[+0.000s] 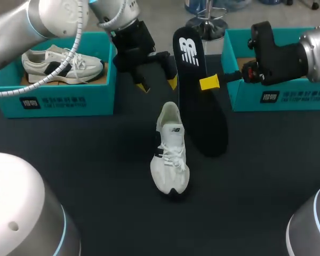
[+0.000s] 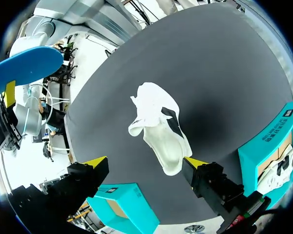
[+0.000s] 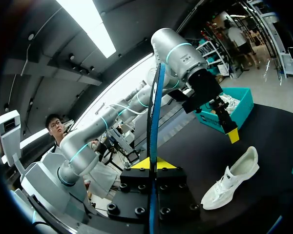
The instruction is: Take the shoe out of the shoebox, open the shoe tongue, remove and reinsert the insole, then place the shoe into the shoebox
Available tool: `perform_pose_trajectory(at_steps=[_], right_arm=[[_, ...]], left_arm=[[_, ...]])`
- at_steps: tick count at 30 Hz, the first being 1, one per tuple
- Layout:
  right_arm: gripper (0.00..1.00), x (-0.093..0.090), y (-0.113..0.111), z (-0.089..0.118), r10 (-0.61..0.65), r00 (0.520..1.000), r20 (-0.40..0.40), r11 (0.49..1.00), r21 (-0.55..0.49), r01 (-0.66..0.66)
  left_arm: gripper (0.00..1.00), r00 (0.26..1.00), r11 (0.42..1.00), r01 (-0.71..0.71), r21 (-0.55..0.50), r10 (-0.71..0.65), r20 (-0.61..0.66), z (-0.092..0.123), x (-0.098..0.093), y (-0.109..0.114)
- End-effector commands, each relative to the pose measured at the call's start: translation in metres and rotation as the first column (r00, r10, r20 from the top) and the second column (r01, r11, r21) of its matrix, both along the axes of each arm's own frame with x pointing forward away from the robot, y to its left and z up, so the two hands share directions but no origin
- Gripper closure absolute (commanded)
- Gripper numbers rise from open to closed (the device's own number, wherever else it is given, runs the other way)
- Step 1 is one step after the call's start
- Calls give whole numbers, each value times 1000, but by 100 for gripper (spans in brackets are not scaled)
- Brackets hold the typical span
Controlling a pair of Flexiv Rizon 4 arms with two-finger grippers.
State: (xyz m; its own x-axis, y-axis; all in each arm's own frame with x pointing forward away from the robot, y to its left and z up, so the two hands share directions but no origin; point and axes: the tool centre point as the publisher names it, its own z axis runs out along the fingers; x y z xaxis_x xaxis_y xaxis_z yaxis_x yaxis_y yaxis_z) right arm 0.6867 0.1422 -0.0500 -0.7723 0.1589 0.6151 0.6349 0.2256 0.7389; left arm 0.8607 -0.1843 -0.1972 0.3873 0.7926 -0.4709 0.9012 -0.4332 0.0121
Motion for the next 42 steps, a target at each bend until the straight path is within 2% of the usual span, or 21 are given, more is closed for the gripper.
perform_pose_trajectory(at_steps=[1,3,4,5,10,15,18,20,27,32,36,42], right_arm=[[100,0,1,-1,-1,1000,0,1000,-3,1],[100,0,1,-1,-1,1000,0,1000,-3,1],[100,0,1,-1,-1,1000,0,1000,-3,1],[100,6,0,0,-17,1000,-16,999,45,18],[100,28,-7,9,-79,996,-51,987,136,85],[100,46,-12,13,-108,983,-146,976,174,133],[100,60,-15,12,-125,968,-216,962,212,171],[100,72,-17,9,-162,959,-232,946,239,218],[100,106,-28,-3,-212,931,-298,929,234,287],[100,125,-31,-9,-208,913,-352,927,227,299],[100,141,-31,-12,-207,880,-427,927,202,316],[100,164,-36,-14,-295,810,-507,879,188,438]], left_arm=[[0,1000,1000,1,-1,-1,1,0,0,0],[0,1000,999,-18,-32,17,-11,1,0,-1],[0,998,993,-52,-102,48,-42,6,1,-1],[0,996,988,-70,-137,63,-58,10,1,-1],[0,987,945,-152,-289,130,-93,33,7,-2],[0,980,898,-194,-396,161,-116,54,10,-2],[0,982,868,-186,-460,150,-114,65,5,-2],[0,982,839,-186,-511,143,-123,70,1,-2],[0,974,725,-224,-651,194,-119,84,-11,-6],[0,971,676,-224,-702,213,-105,96,-20,-7],[0,968,643,-213,-736,239,-72,99,-26,-6],[0,945,546,-250,-799,319,-77,102,-27,-10]])
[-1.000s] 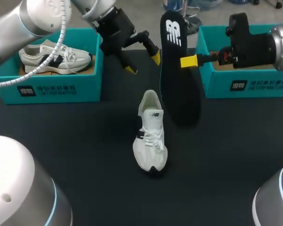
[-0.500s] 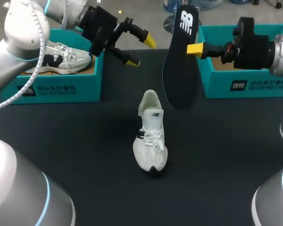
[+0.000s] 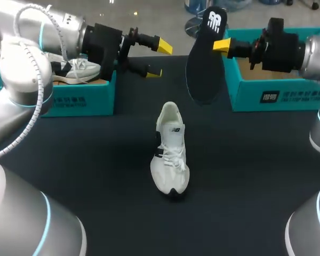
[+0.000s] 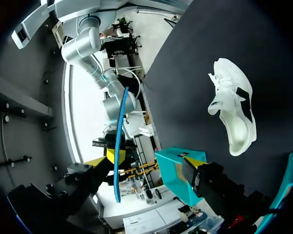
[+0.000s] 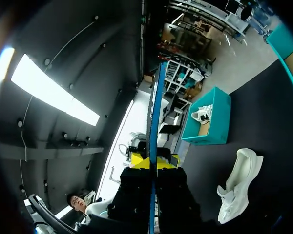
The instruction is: Take the shoe out of the shoebox, open the shoe tongue, remove and reinsert the insole, then place the shoe into the shoebox
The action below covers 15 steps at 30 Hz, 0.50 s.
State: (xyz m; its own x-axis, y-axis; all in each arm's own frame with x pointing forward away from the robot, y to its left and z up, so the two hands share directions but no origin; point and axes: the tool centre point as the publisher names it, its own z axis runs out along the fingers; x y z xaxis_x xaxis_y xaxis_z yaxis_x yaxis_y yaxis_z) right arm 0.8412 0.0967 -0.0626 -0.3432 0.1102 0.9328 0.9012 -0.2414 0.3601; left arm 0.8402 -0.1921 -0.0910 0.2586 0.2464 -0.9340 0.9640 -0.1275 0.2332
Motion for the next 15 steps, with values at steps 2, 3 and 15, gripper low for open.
perform_pose_trajectory(at_steps=[2,3,15], right_arm=[[100,15,9,-3,-54,997,-46,998,-12,54],[100,18,10,-3,-53,997,-57,998,-18,52],[100,36,24,0,36,995,-88,997,-60,-41]], left_arm=[[0,981,973,-183,-144,190,37,-2,-7,-6],[0,980,969,-190,-156,197,27,0,-7,-7],[0,976,941,-218,-258,215,-37,10,-3,-21]])
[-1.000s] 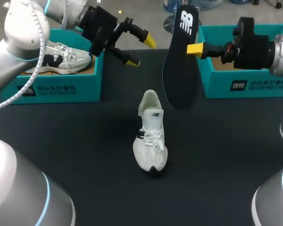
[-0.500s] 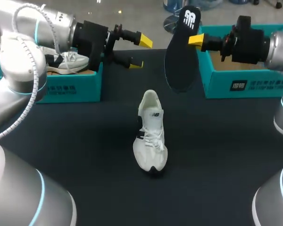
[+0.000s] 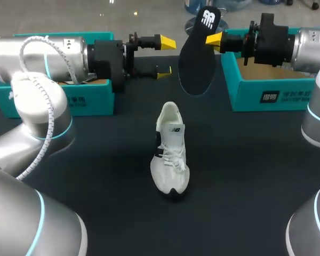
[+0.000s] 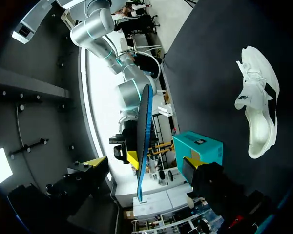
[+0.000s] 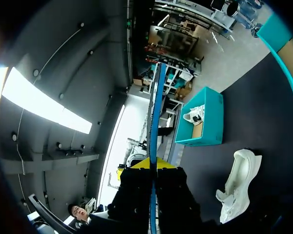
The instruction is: Take the shoe out of the shoebox, open the shoe tongue, remove and reinsert the insole, then place the shoe into the shoebox
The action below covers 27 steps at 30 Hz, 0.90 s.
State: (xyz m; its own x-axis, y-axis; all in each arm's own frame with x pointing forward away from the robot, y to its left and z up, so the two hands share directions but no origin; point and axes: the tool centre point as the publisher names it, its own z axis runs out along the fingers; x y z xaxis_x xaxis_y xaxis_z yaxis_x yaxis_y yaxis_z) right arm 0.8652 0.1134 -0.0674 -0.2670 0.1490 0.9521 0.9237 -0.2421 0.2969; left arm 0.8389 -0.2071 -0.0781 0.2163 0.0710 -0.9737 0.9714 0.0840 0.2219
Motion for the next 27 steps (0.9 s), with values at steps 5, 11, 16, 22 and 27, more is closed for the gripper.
perform_pose_trajectory(at_steps=[5,11,16,22,27], right_arm=[[100,7,18,5,159,987,-14,987,-23,-159],[100,-2,27,1,246,969,-23,969,-27,-247],[100,-7,34,-4,281,959,-38,959,-37,-282],[100,-10,39,-12,282,958,-55,958,-44,-285],[100,-10,42,-14,279,958,-61,959,-43,-282]], left_arm=[[0,998,997,-43,-69,40,-40,-4,2,-8],[0,999,997,-24,-68,21,-50,-6,0,-10],[9,998,996,-20,-83,15,-61,-6,0,-11],[27,998,995,-15,-96,8,-68,-4,-1,-11],[29,997,996,-12,-92,5,-73,-9,-3,-15]])
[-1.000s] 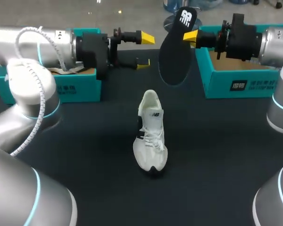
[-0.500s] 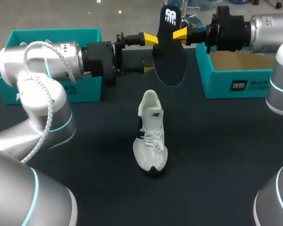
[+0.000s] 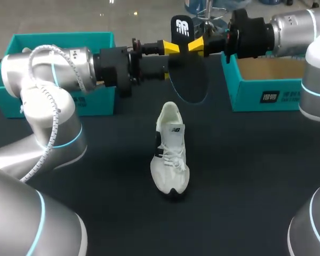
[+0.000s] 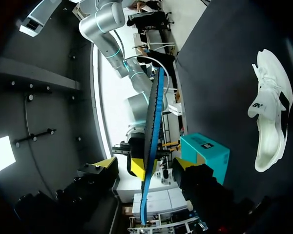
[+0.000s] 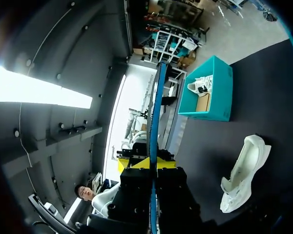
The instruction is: Take the shoe out of the shoebox, open the shoe tongue, remove and reinsert the insole, then place the shoe into the shoebox
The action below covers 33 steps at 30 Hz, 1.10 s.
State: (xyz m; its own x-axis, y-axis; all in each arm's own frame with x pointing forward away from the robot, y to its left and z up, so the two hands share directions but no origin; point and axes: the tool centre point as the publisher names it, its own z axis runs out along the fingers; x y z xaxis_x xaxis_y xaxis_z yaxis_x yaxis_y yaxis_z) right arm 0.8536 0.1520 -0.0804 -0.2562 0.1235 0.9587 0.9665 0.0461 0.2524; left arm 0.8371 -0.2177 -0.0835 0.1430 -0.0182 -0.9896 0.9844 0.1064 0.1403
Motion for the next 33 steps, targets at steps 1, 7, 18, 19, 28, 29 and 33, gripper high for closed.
perform_pose_trajectory(at_steps=[1,7,18,19,28,29,33], right_arm=[[100,3,4,-1,-8,1000,-3,1000,2,8],[100,5,5,0,-13,1000,-1,1000,8,13],[100,-2,16,0,-34,999,11,999,31,34],[75,-3,15,0,-43,999,17,999,27,42],[0,-19,-7,-5,-88,995,43,995,44,86],[0,-20,-10,-5,-89,995,46,995,45,87],[0,-24,-21,-3,-73,994,82,997,43,70]], left_arm=[[31,1000,1000,-3,1,3,1,-4,-2,-5],[57,1000,1000,-4,7,4,-8,-9,-1,-9],[100,999,1000,-2,-7,1,-54,-14,3,-14],[100,998,1000,1,-11,-2,-60,-13,3,-14],[100,996,1000,7,-25,-9,-86,-11,5,0],[100,996,1000,5,-24,-7,-87,-11,5,1],[100,995,1000,1,-23,-3,-98,-12,6,6]])
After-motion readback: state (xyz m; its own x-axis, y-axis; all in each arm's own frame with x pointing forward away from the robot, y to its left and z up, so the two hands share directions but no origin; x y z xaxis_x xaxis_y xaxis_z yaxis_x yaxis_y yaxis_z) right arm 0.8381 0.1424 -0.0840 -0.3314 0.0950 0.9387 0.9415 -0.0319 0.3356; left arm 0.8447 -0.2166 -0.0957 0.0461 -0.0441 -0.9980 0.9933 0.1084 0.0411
